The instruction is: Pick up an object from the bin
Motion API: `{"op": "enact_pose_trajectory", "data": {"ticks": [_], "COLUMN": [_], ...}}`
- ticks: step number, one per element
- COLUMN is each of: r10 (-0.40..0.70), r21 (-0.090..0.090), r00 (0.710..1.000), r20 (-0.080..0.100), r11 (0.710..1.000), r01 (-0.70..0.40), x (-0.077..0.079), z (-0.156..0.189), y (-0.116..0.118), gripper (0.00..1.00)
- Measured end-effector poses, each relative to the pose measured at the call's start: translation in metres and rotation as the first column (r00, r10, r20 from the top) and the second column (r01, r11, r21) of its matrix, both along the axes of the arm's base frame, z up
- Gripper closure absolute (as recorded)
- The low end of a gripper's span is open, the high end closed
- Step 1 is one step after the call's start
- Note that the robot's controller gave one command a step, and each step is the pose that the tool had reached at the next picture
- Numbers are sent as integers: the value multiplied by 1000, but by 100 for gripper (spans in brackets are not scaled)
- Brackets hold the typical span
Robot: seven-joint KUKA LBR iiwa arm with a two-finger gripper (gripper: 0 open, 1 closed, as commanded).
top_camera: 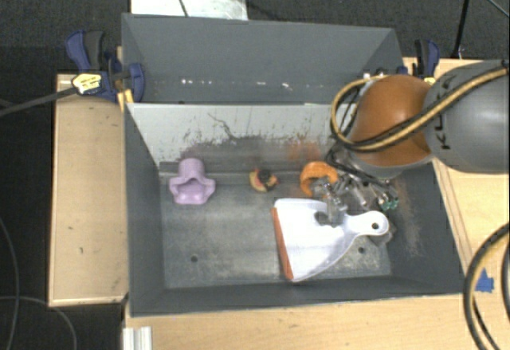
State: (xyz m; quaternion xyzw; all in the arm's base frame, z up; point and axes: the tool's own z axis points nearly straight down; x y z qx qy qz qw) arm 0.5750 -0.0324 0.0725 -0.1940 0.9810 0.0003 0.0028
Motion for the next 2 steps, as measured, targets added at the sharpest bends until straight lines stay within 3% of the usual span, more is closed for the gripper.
{"op": "enact_pose_trajectory", "data": {"ticks": [1, 2], "r10": [-1, 63], "r21": [0, -2], "r00": [1000, 998], "r20": [0, 5], "r11": [1000, 998], "r01": [1, -63], "x": [0, 10], "z": [0, 162], "y": [0, 4], "gripper": [100, 100]}}
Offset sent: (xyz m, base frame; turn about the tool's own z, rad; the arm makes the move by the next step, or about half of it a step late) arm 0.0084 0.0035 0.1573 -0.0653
